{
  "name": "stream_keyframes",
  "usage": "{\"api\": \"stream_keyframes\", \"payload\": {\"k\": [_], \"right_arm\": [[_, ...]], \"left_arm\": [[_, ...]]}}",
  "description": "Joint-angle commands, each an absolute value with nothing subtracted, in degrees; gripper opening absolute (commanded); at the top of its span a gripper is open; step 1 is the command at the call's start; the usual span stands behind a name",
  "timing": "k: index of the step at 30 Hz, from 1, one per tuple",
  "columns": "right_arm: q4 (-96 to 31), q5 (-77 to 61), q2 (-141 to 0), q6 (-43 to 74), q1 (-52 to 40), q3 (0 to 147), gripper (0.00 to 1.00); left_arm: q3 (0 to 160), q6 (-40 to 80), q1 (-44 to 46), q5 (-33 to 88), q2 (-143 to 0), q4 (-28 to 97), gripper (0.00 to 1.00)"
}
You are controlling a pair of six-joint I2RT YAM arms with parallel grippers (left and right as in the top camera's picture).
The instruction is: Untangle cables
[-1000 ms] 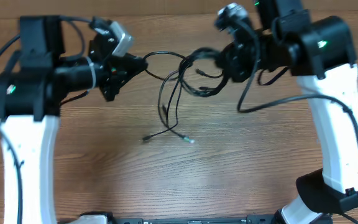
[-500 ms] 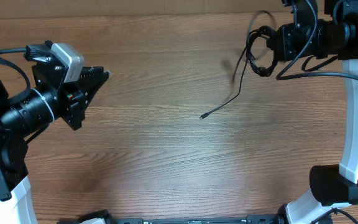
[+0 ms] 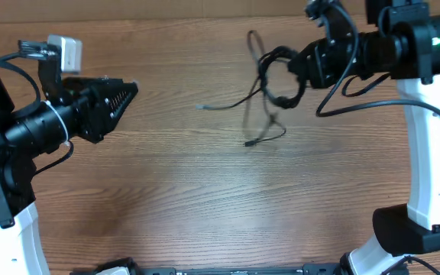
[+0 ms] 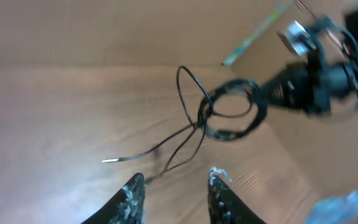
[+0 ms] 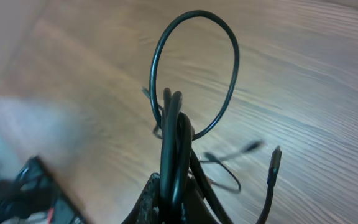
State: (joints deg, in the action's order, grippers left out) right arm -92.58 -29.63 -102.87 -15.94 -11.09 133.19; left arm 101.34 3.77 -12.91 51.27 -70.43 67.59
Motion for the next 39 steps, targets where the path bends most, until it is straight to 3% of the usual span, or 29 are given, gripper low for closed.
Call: {"api": "stream_keyframes", "payload": {"k": [1,13,16,17,28,39], "right_arm": [[-92.7,-33.7,-101.4,-19.2,-14.9,135.0,0.04],[-91.7,-24.4,-101.6,-24.4,-26.9,135.0,0.04],[-91.6,-23.8,-101.6,-24.6,-27.9,135.0,0.04],[-91.6,-23.8,-101.6,-24.6,-28.1,135.0,0.04],[-91.7,-24.1,-101.6,-24.5,-28.9,135.0,0.04],[-91.5,-26.9,-101.6,-24.6,-28.9,135.0,0.04]], "left_arm": [[102.3,20.1,-13.1,43.5,-71.0,68.7,0.33],[102.3,25.2,-9.1,38.5,-77.8,74.8,0.33],[102.3,27.3,-6.1,38.9,-81.2,75.0,0.1],[102.3,28.3,-4.8,39.4,-82.4,74.9,0.08],[102.3,31.2,8.1,45.6,-93.1,64.9,0.36],[102.3,31.8,8.6,44.3,-94.0,61.7,0.37]]}}
